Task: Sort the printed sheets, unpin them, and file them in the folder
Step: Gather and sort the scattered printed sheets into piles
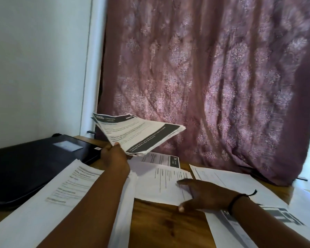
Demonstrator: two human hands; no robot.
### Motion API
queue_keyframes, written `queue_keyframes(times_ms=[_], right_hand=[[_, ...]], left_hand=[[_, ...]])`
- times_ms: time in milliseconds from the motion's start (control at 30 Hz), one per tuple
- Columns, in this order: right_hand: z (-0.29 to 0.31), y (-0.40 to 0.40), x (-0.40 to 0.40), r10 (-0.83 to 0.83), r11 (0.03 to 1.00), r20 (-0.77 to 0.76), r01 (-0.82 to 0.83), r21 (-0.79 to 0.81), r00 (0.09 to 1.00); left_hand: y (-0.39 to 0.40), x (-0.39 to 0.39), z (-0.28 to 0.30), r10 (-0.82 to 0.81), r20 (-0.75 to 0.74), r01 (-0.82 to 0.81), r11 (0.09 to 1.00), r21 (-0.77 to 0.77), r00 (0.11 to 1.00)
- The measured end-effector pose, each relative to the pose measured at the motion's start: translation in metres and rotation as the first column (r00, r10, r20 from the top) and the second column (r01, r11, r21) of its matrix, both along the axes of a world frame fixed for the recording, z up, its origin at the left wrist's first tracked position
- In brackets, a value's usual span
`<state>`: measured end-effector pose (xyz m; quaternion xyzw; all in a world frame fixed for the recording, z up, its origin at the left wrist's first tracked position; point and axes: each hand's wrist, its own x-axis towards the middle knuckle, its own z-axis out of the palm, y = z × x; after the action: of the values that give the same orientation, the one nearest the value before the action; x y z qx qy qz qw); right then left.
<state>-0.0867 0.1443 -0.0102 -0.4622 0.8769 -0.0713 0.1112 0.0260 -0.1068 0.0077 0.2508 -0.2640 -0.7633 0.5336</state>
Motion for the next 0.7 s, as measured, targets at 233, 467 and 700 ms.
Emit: queue_keyframes(times_ms=[233, 467, 700], right_hand=[[0.005, -0.008, 0.014, 0.024, 0.995, -0.149, -0.009, 0.103, 0.989], [0.003, -0.003, 0.024, 0.057, 0.998, -0.446, -0.067, -0.007, 0.893], [0.065, 0.059, -0.021, -0.505, 0.847, -0.536, 0.268, -0.459, 0.677]], left_hand=[[-0.001, 0.001, -0.004, -0.016, 0.044, 0.017, 1.0, -0.022, 0.999], [0.0, 0.004, -0.008, -0.003, 0.083, 0.004, 1.0, -0.013, 0.997], [-0.001, 0.004, -0.01, -0.056, 0.095, 0.058, 0.998, -0.025, 0.994]])
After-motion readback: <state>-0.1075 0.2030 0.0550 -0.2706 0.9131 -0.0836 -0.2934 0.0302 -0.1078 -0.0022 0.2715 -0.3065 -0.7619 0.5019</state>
